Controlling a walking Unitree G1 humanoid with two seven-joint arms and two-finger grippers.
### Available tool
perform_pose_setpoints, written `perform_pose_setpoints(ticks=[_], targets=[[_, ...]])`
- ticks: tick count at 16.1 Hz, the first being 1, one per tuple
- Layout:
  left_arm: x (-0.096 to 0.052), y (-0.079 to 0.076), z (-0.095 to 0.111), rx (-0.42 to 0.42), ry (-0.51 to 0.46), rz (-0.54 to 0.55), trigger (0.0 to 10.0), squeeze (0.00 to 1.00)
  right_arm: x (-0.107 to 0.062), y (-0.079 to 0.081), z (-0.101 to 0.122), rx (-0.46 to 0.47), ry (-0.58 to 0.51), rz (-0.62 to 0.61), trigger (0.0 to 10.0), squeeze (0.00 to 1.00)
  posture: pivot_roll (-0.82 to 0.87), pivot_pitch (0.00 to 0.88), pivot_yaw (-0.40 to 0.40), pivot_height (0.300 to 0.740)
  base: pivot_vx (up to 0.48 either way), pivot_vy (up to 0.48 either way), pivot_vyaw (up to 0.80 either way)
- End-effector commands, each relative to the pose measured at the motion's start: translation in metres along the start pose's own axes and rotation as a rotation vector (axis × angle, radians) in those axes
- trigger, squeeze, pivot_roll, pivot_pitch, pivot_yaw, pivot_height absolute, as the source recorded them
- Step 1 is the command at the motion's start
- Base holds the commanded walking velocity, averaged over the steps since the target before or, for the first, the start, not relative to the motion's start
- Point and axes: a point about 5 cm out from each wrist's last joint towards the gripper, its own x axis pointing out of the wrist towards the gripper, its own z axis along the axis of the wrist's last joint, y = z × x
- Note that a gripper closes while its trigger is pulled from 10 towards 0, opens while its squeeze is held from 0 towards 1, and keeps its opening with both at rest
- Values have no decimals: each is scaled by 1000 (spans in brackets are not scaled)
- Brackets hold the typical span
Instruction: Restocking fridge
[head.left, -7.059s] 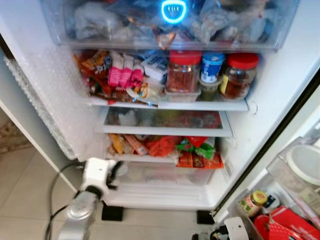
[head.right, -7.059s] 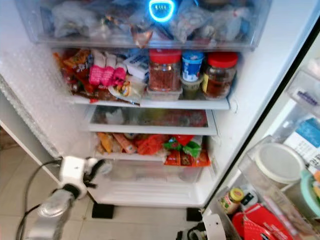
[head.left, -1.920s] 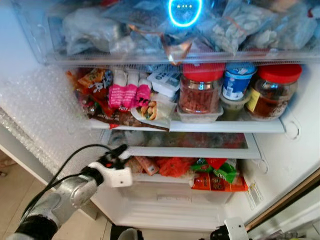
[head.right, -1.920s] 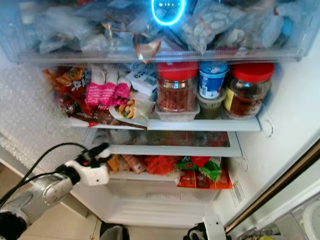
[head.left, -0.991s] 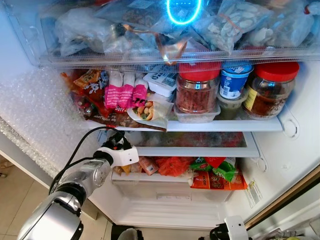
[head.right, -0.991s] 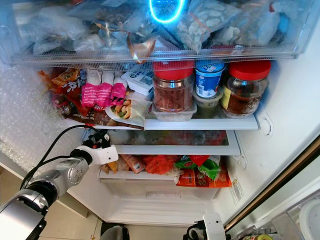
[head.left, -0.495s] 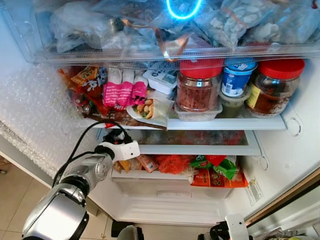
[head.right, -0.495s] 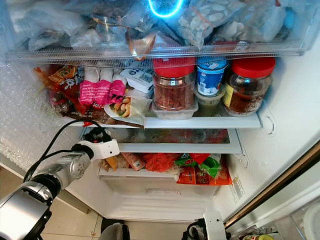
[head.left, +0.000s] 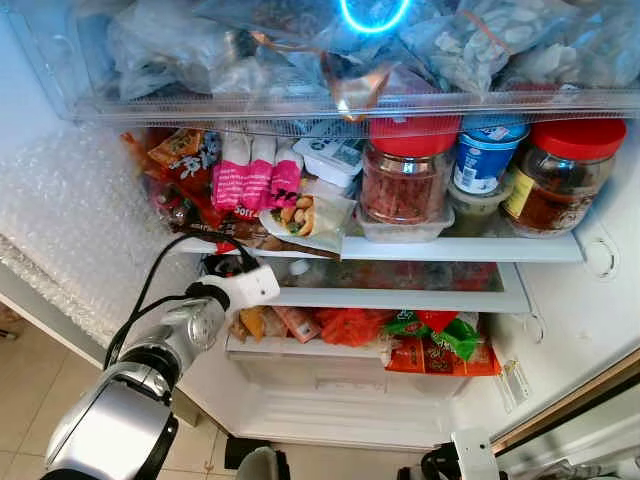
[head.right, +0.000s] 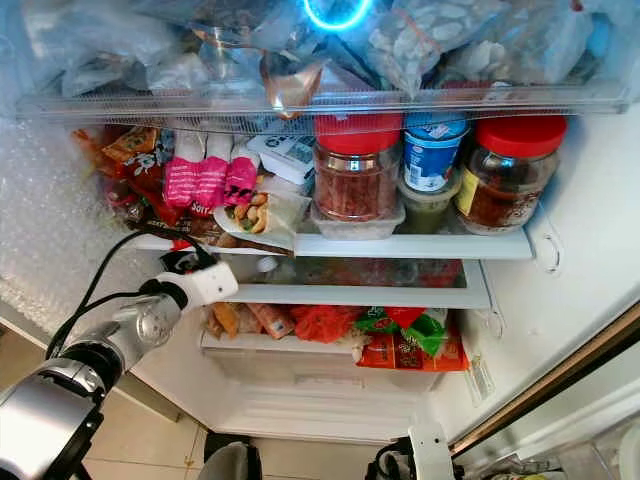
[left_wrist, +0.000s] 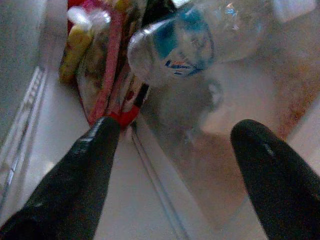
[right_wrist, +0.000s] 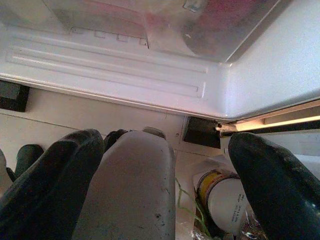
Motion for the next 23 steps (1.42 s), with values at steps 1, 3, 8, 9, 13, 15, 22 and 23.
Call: perform_pose_setpoints(ticks=[1, 3, 8, 9, 13, 15, 22, 23], targets=[[-1, 1, -3, -133, 14, -26, 10000, 1000, -16, 19, -60, 45, 230, 48, 10000, 0, -104, 122, 90, 635, 0, 0, 0], [-4, -6, -5, -274, 21, -72, 10000, 0, -16, 19, -60, 47, 230, 47, 10000, 0, -101, 120, 94, 635, 0, 0, 0], [-26, -32, -24, -901, 30, -4, 10000, 0, -16, 21, -59, 45, 227, 53, 10000, 0, -84, 121, 94, 635, 0, 0, 0], [-36, -40, -27, -987, -8, 7, 10000, 0, -16, 21, -59, 45, 225, 51, 10000, 0, -80, 120, 95, 635, 0, 0, 0], [-57, -56, -32, -1056, -46, -14, 10000, 0, -16, 20, -59, 40, 227, 51, 10000, 0, -71, 113, 96, 635, 0, 0, 0], [-73, -69, -38, -1026, -23, -61, 10000, 0, -16, 20, -59, 37, 224, 48, 10000, 0, -73, 107, 98, 635, 0, 0, 0], [-118, -114, -60, -1082, 221, -10, 10000, 0, -15, 18, -57, 34, 220, 38, 10000, 0, -78, 91, 98, 635, 0, 0, 0], [-117, -114, -62, -1088, 242, -2, 10000, 0, -15, 18, -57, 36, 220, 36, 10000, 0, -75, 85, 98, 635, 0, 0, 0]])
